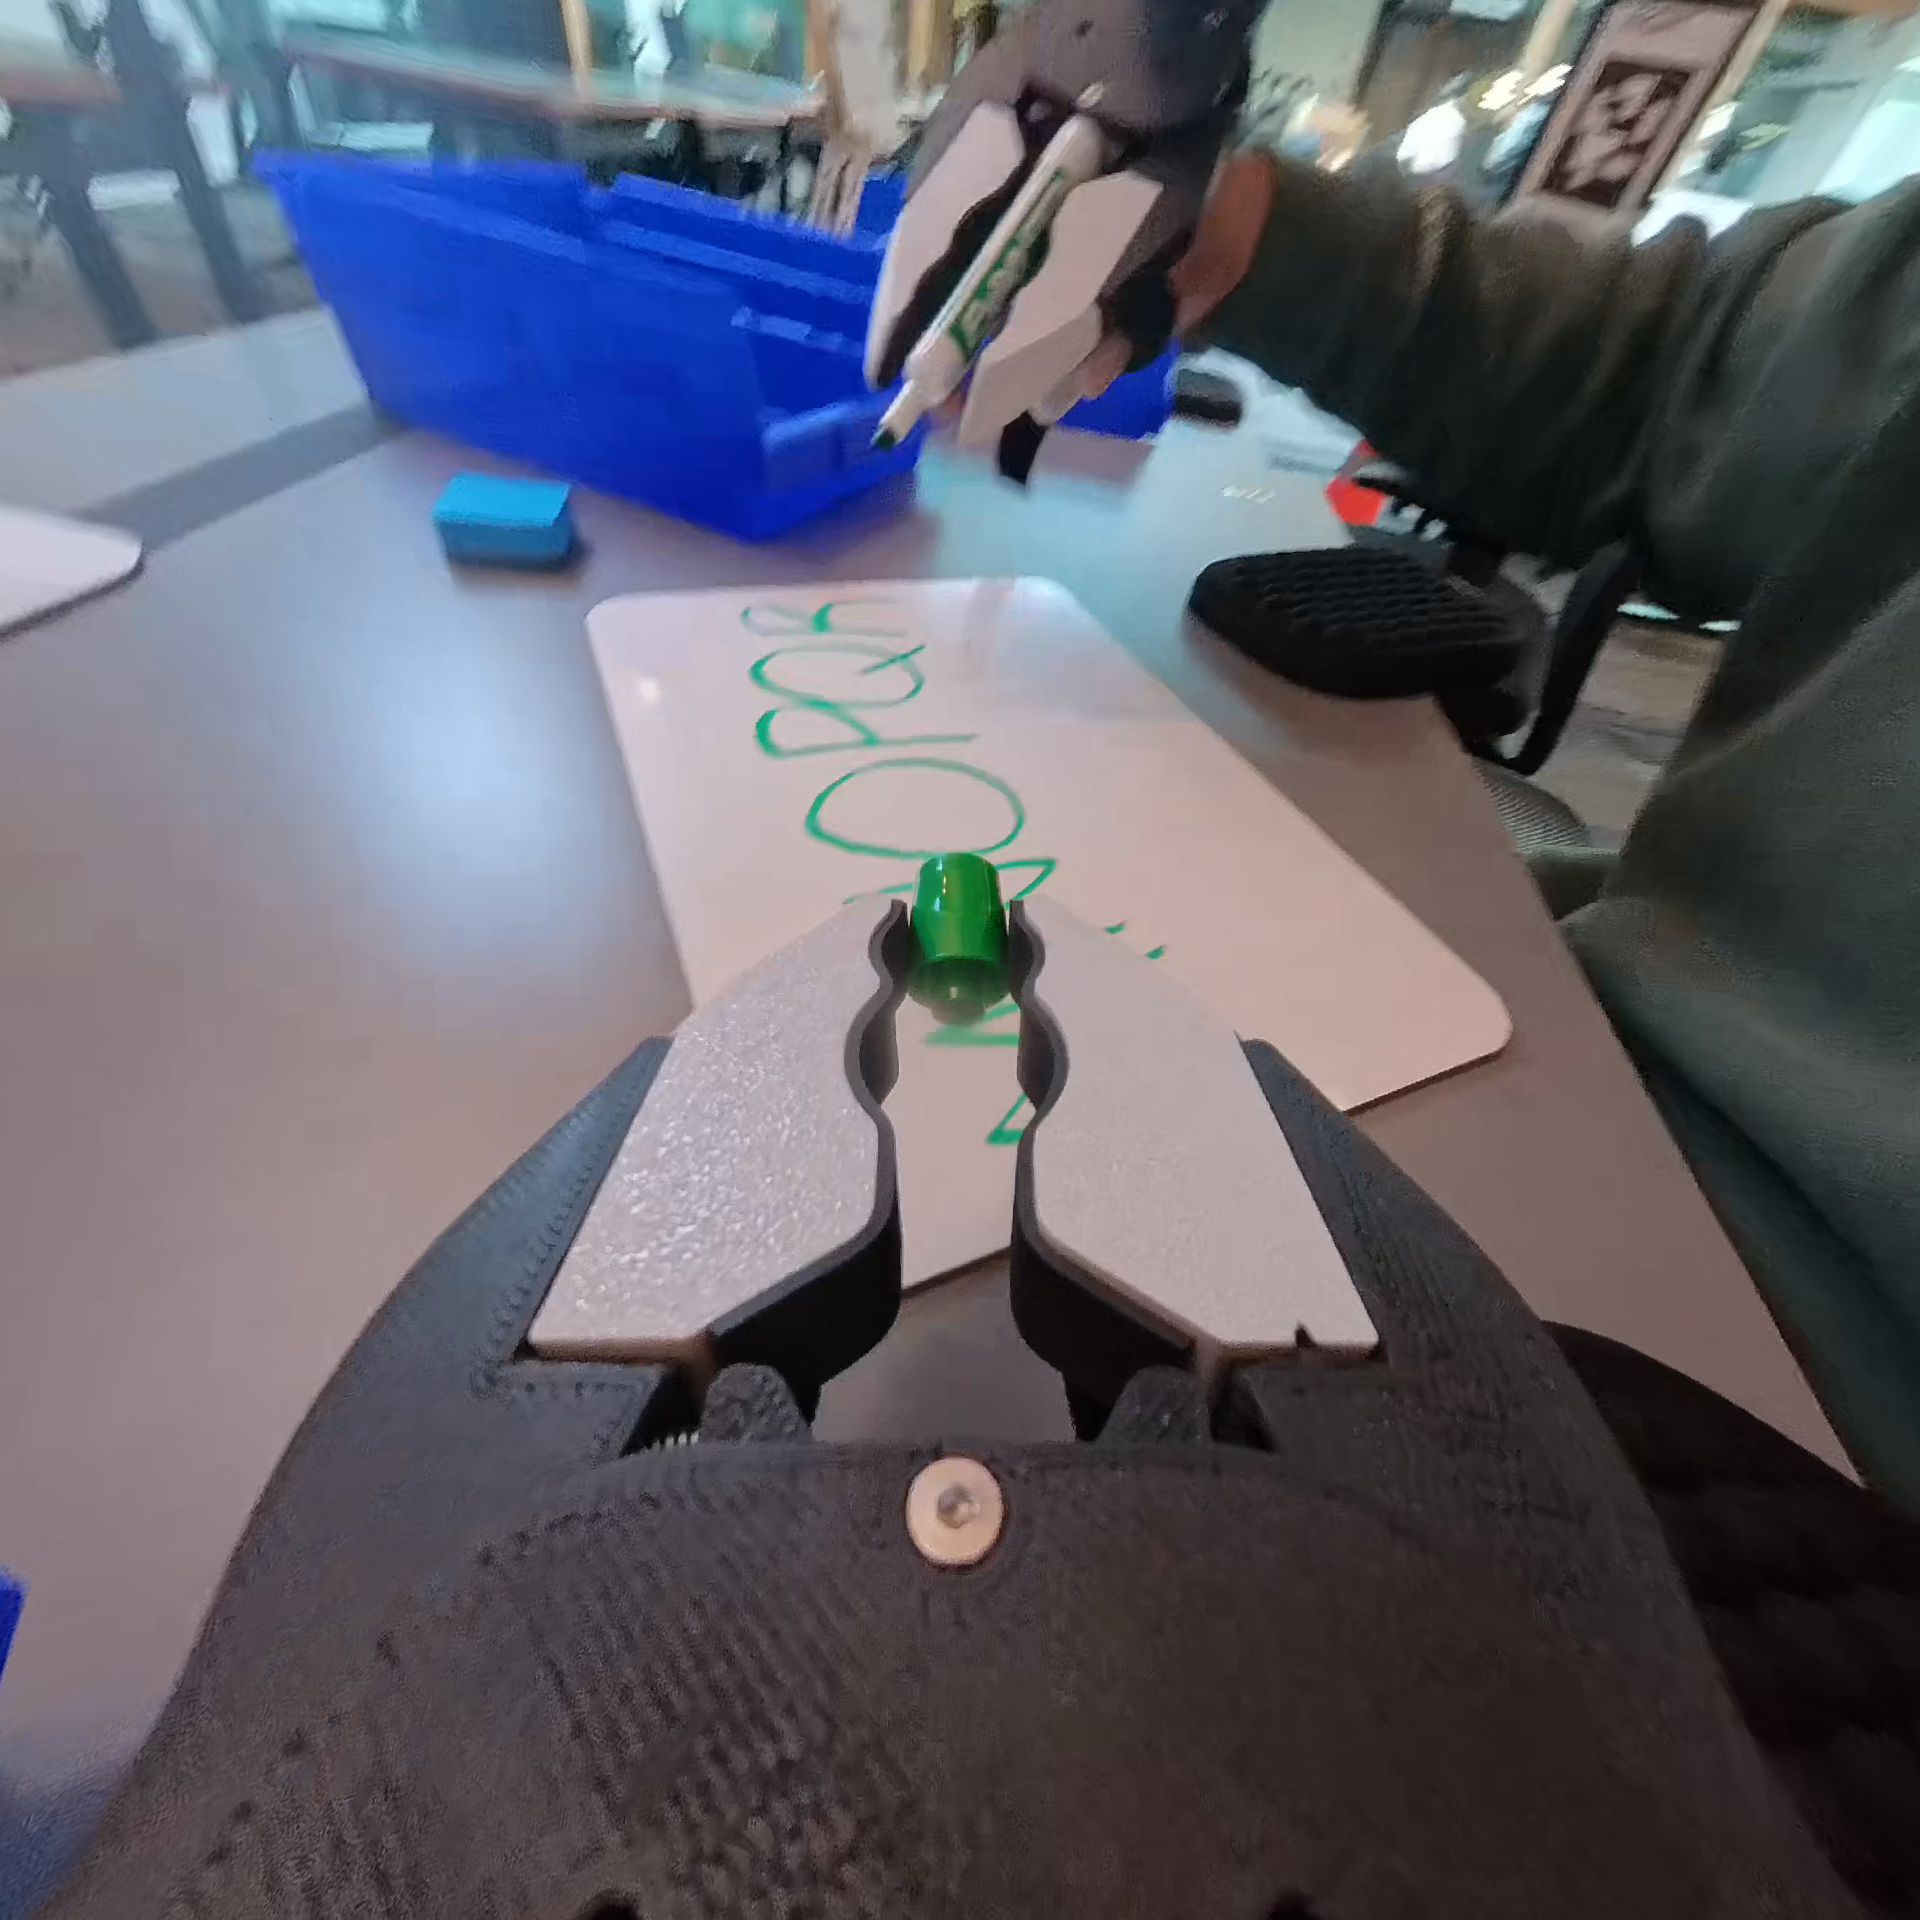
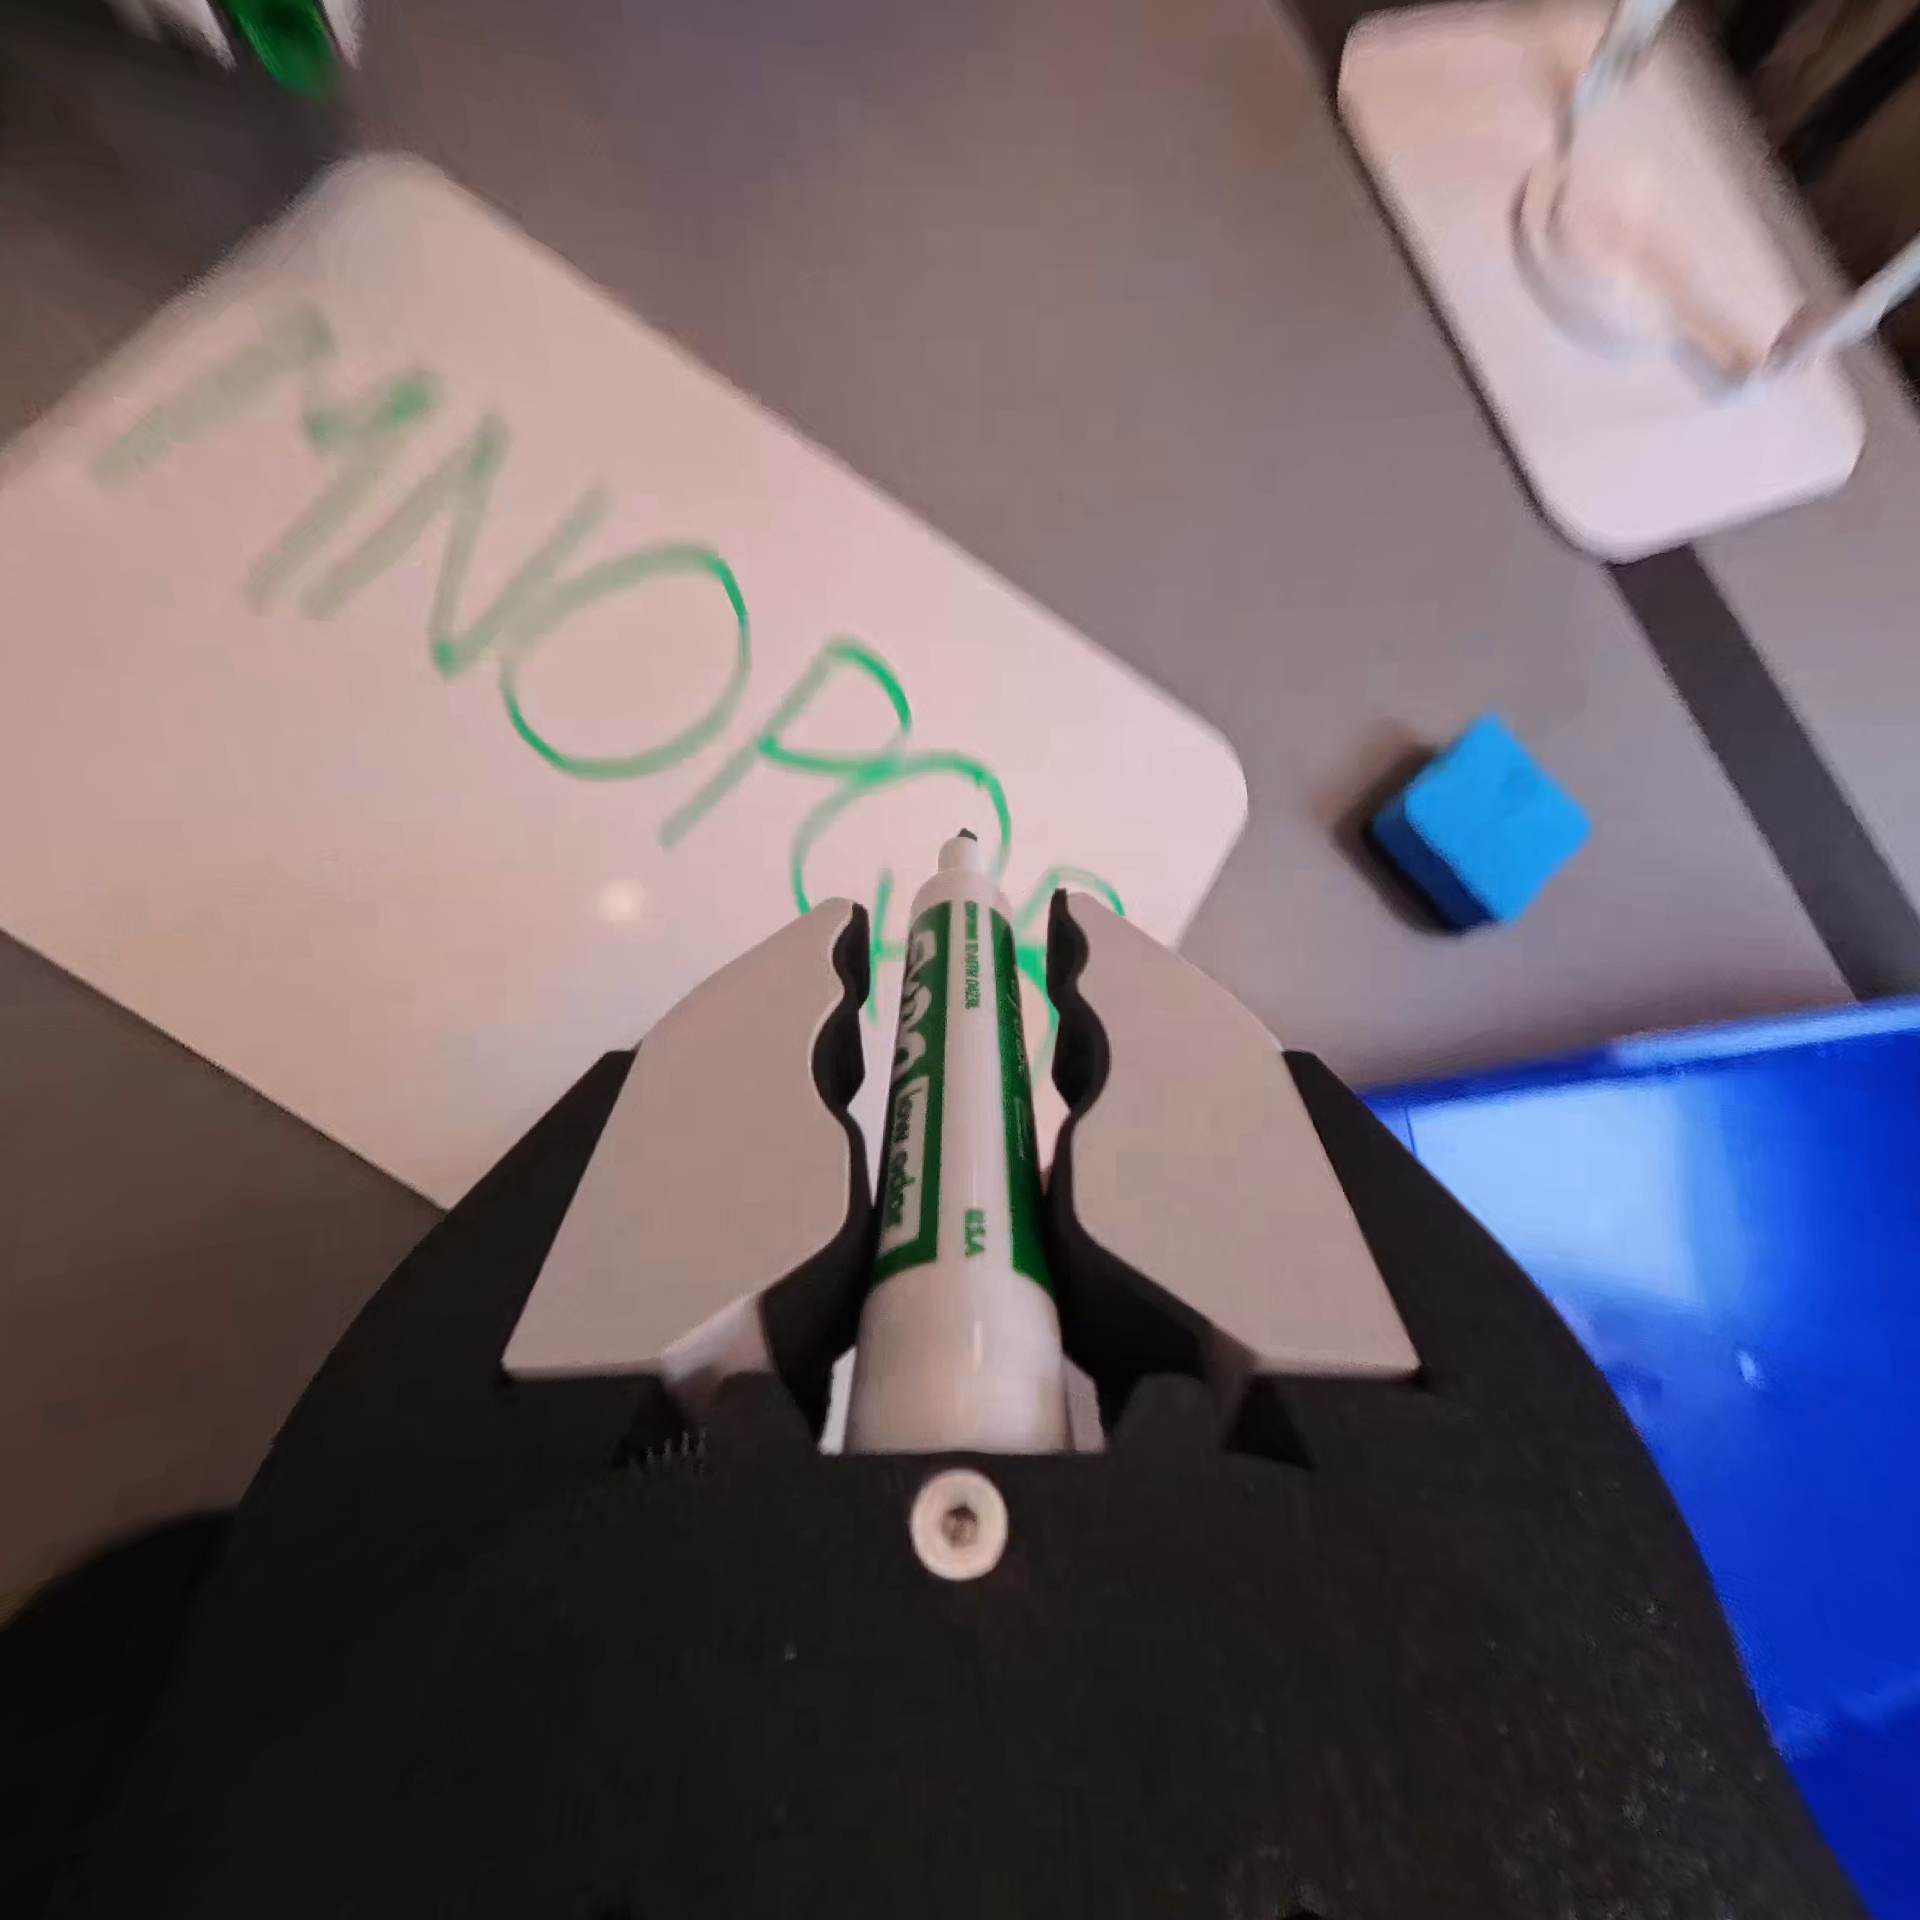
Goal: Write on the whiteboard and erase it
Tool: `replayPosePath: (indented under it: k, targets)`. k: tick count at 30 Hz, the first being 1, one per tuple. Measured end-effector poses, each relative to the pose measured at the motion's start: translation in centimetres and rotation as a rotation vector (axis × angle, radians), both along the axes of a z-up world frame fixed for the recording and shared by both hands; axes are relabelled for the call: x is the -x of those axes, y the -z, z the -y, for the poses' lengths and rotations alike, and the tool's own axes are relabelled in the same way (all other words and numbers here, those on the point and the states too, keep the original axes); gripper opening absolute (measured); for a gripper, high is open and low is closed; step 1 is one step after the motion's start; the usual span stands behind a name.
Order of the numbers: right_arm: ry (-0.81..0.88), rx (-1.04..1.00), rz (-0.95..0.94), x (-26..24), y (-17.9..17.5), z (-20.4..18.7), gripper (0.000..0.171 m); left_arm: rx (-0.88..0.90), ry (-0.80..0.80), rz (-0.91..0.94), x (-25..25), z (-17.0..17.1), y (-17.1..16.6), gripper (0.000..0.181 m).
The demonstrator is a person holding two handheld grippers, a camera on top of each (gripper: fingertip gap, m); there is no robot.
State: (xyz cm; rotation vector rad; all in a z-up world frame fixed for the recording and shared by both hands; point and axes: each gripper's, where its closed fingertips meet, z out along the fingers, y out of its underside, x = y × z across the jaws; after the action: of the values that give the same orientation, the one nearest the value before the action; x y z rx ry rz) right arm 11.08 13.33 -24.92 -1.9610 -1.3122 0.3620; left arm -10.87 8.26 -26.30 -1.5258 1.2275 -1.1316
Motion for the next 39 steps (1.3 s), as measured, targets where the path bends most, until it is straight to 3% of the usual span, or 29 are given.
replayPosePath:
  k: [4,9,24,39]
  targets:
    - [-0.148,-0.017,-0.367,7.8,-4.0,3.8,0.034,-0.113,0.079,0.096,-0.8,2.4,-2.2,0.018]
    - [-0.322,0.073,-0.614,15.5,-5.4,8.3,0.034,-0.204,0.074,0.157,-1.0,3.4,-3.9,0.018]
    - [-0.391,0.189,-0.589,20.4,-1.9,9.9,0.034,-0.231,0.131,0.105,-1.6,4.8,-3.1,0.018]
    - [-0.361,0.216,-0.640,20.3,-1.8,9.8,0.033,-0.197,0.123,0.088,-1.8,4.9,-3.1,0.018]
